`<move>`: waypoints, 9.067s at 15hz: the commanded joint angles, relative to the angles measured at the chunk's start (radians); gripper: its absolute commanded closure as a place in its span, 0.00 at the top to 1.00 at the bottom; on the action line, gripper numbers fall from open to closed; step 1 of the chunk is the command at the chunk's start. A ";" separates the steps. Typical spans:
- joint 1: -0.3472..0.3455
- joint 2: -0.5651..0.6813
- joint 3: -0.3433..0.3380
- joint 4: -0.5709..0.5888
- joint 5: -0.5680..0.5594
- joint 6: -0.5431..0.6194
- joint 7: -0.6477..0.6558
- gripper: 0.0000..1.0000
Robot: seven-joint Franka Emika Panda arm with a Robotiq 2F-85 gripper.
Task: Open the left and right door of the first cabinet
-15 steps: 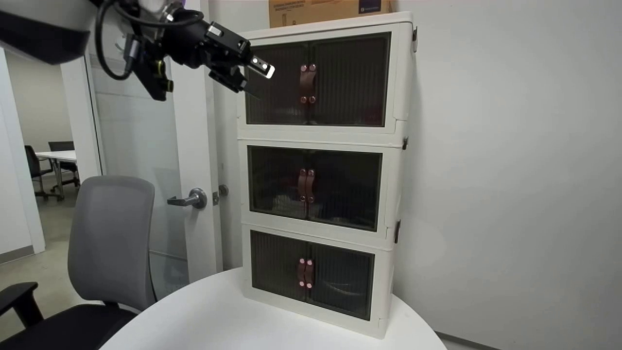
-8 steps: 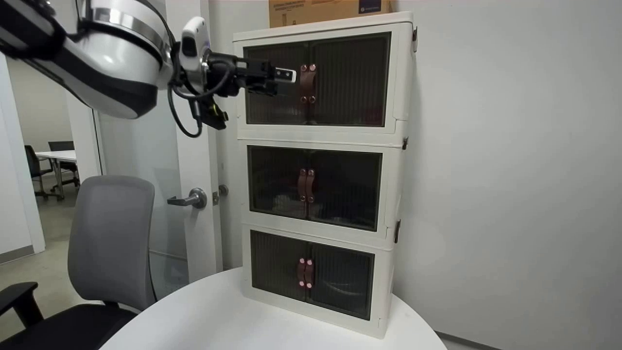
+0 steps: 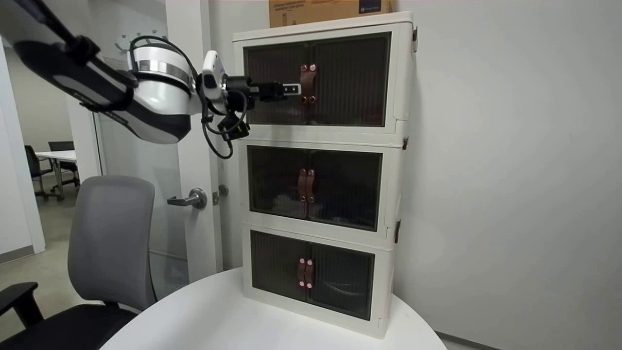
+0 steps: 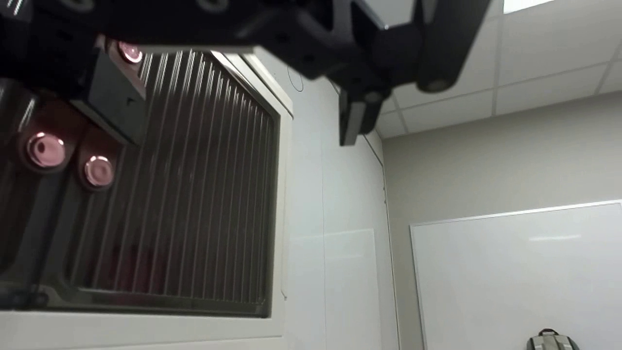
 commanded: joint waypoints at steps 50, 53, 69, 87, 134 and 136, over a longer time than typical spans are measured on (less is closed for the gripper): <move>-0.005 -0.037 -0.012 0.063 0.302 0.243 -0.250 0.01; 0.010 -0.166 0.002 -0.074 0.326 0.211 -0.261 0.01; 0.103 -0.690 0.065 -0.625 0.632 0.273 -0.288 0.26; 0.004 -0.591 -0.024 -0.631 0.589 0.631 -0.336 1.00; 0.252 -0.189 0.041 0.041 0.412 -0.498 -0.039 1.00; 0.195 -0.221 0.027 0.030 0.438 -0.400 -0.118 1.00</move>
